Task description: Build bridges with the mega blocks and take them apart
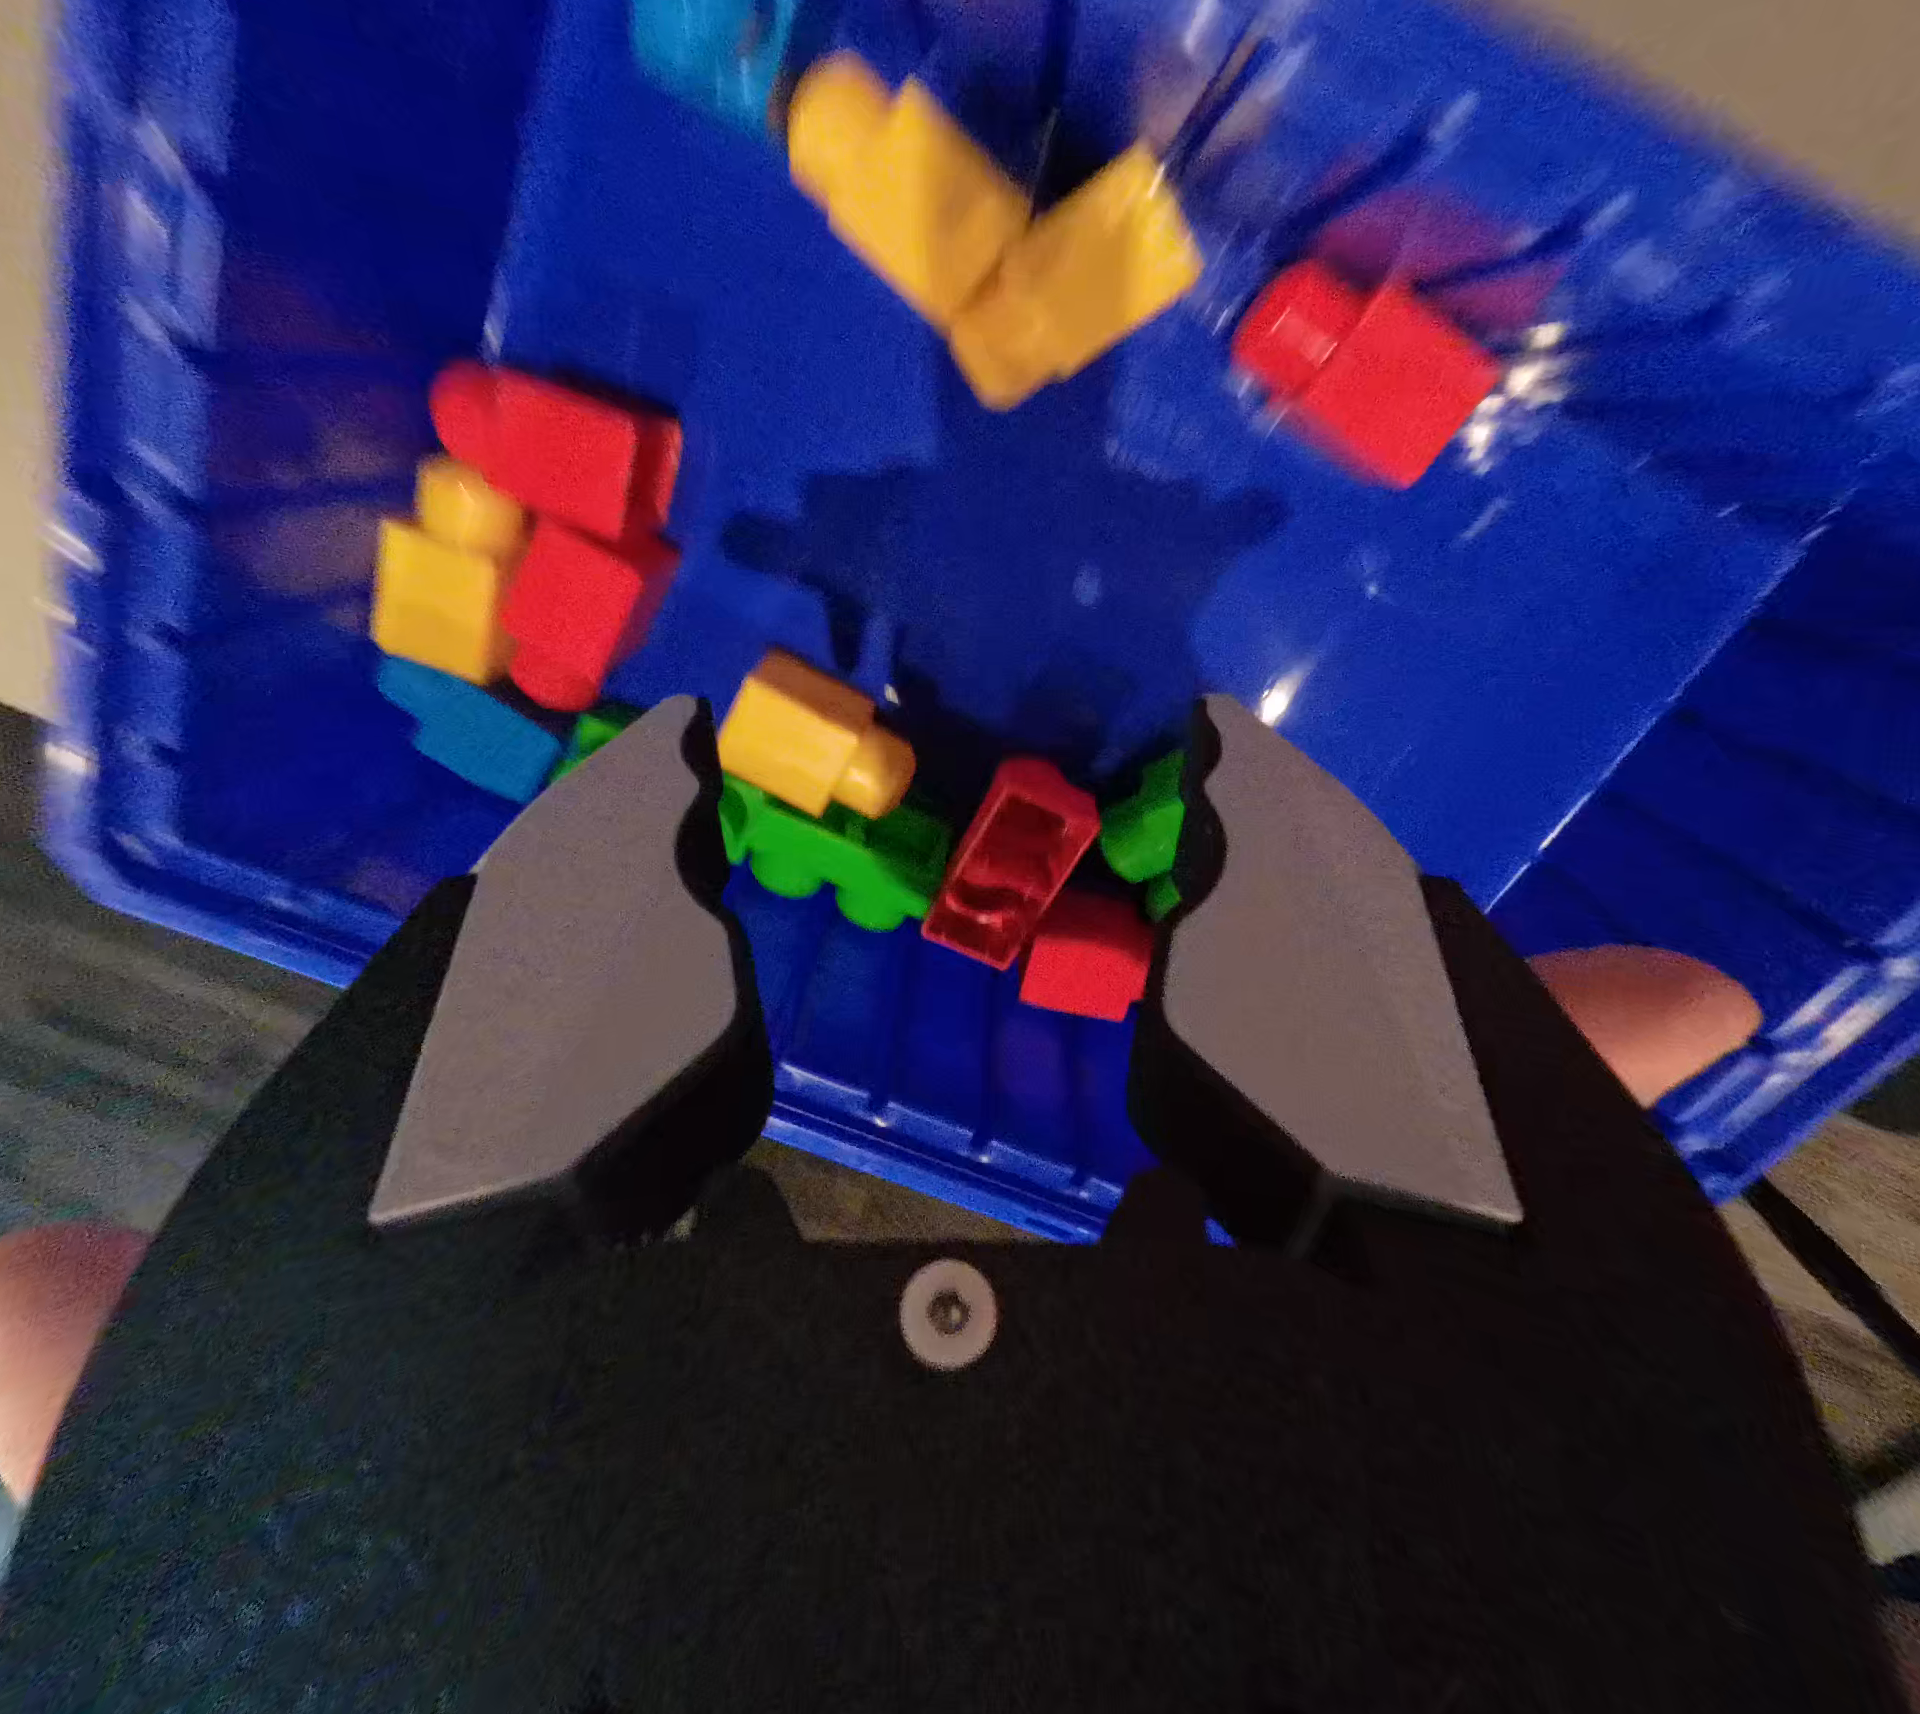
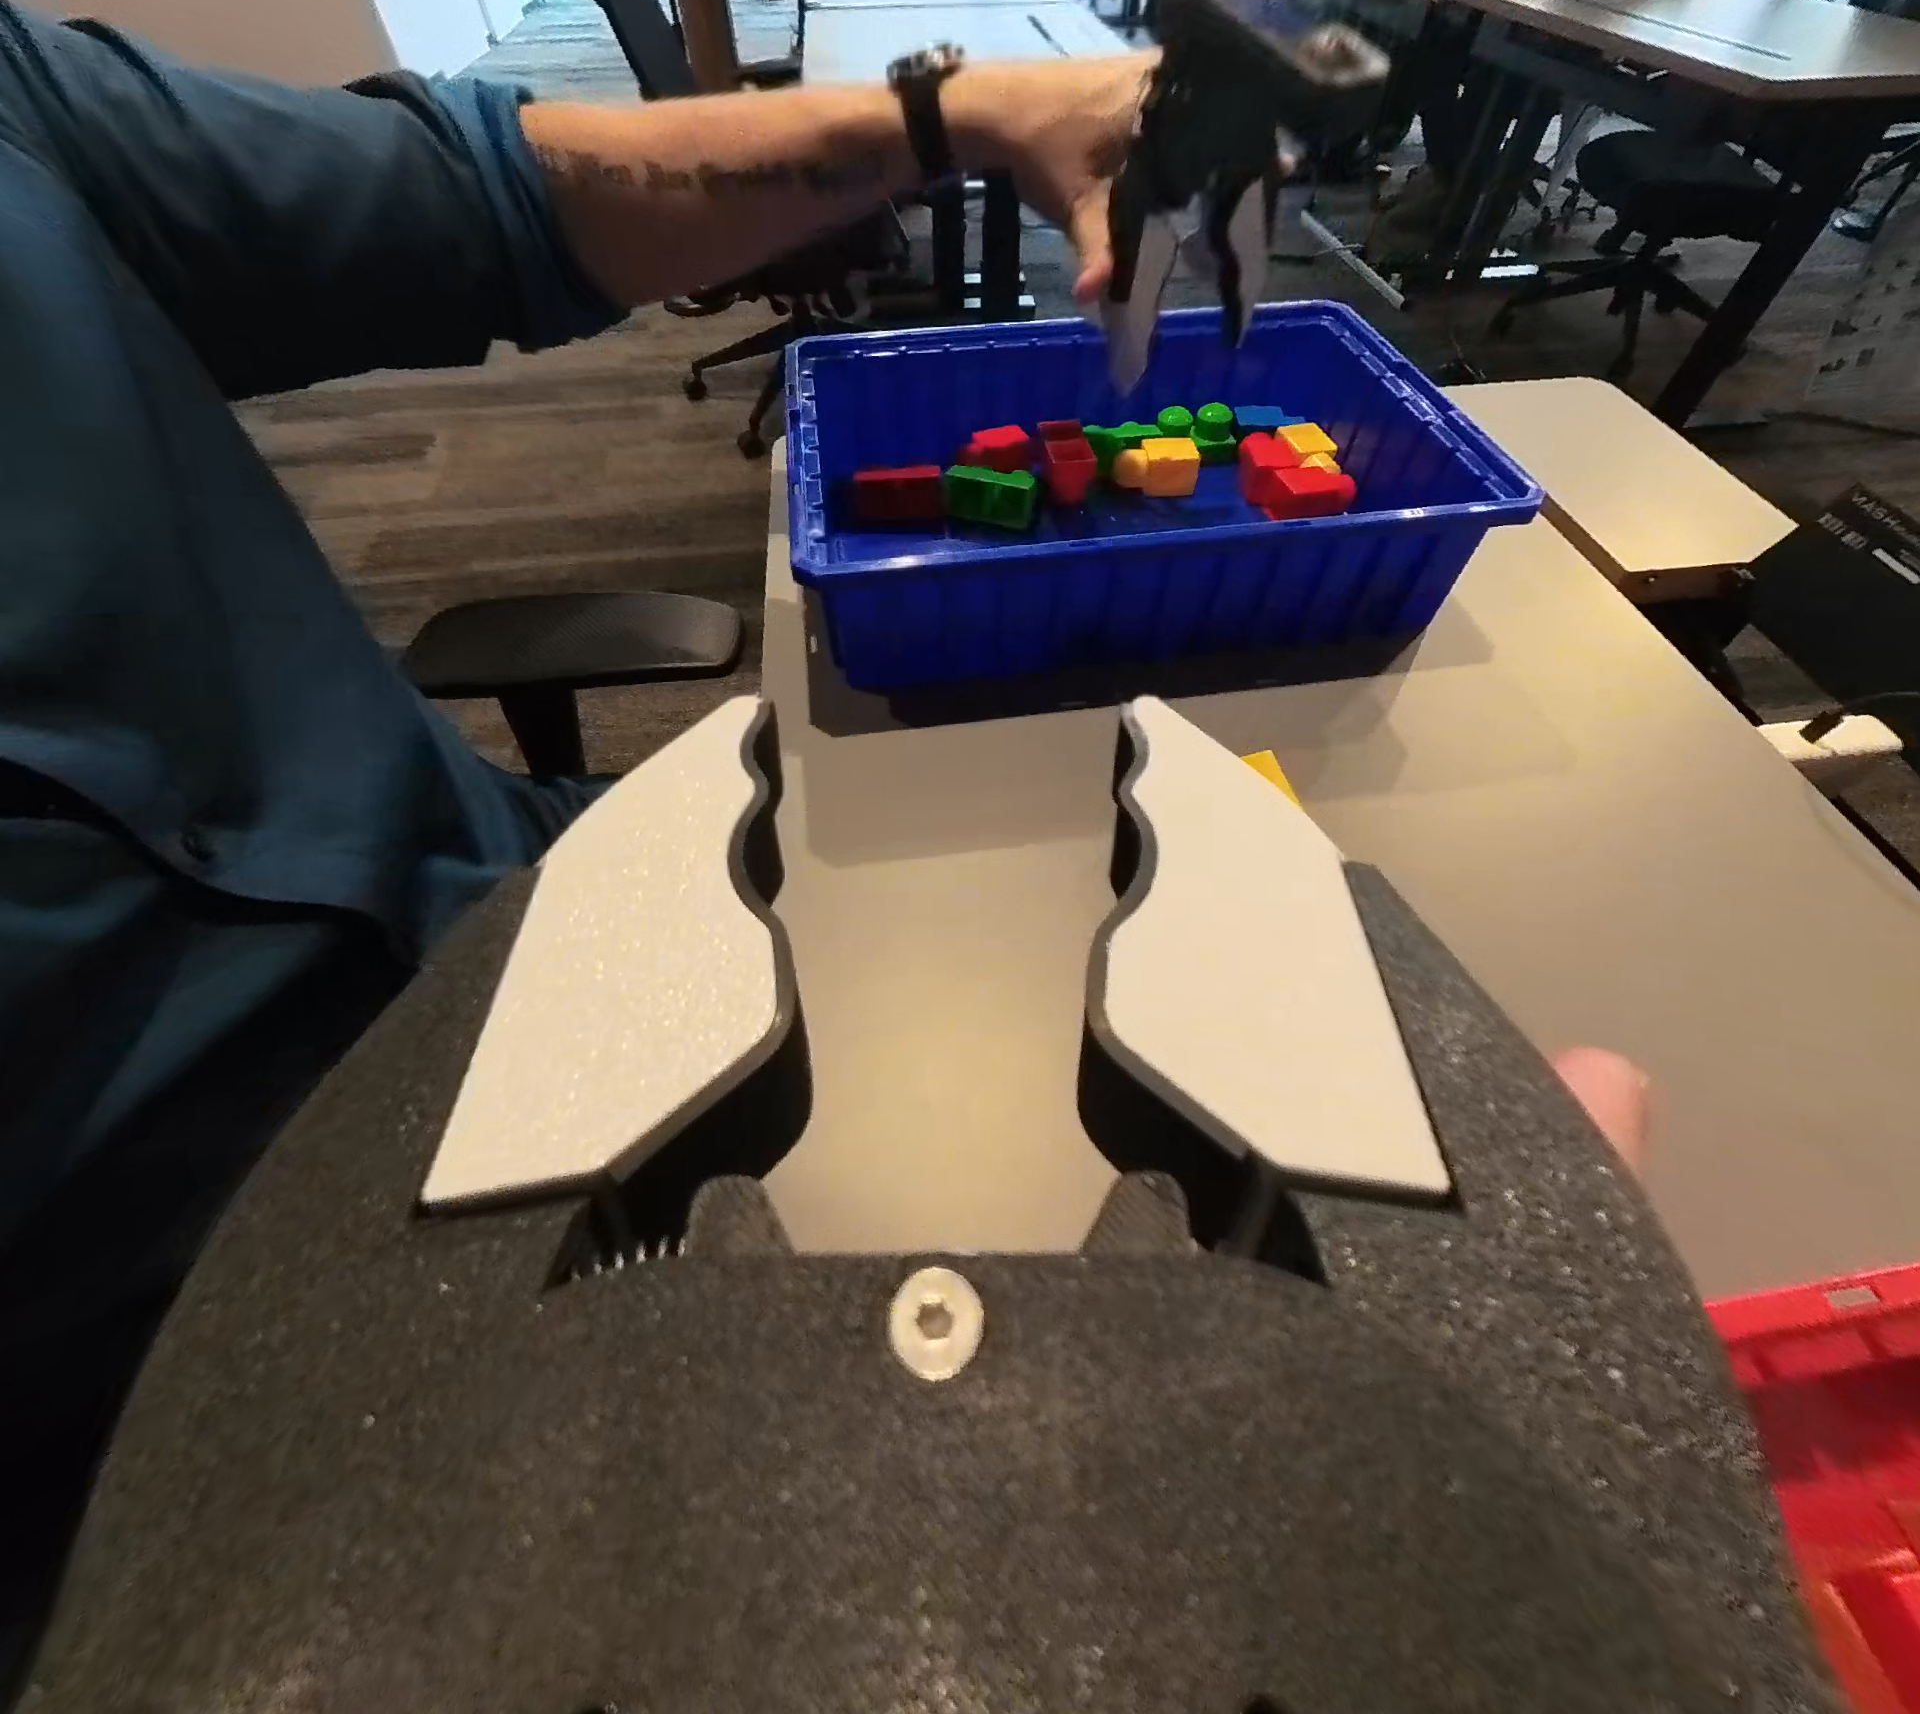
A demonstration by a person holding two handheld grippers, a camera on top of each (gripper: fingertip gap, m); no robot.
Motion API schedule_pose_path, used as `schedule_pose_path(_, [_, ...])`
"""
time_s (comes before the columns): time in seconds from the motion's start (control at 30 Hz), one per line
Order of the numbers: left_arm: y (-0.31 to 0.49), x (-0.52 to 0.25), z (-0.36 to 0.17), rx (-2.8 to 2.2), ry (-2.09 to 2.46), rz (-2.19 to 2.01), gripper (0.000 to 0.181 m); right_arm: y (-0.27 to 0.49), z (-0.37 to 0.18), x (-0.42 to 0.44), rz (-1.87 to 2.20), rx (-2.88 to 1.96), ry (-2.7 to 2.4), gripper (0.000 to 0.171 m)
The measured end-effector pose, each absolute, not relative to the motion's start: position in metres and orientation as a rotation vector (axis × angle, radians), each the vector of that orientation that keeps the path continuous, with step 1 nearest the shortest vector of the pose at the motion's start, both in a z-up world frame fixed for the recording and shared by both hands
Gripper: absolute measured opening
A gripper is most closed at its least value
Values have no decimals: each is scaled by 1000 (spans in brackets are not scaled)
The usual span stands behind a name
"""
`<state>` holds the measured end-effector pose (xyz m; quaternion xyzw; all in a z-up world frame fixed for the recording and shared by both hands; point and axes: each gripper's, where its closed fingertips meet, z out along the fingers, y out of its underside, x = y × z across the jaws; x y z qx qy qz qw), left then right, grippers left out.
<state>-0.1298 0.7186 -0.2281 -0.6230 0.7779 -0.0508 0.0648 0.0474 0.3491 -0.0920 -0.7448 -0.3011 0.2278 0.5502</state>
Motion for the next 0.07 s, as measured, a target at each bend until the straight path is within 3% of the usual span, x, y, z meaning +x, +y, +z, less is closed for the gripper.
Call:
schedule_pose_path(0.03, [727, -144, -246, -1939, 2352, -108, 84, 350, -91, 48, 539, -1761, -711, 61])
schedule_pose_path(0.07, [734, -154, -262, -1980, 2354, -74, 84, 350, -90, 47, 542, -1756, -709, 61])
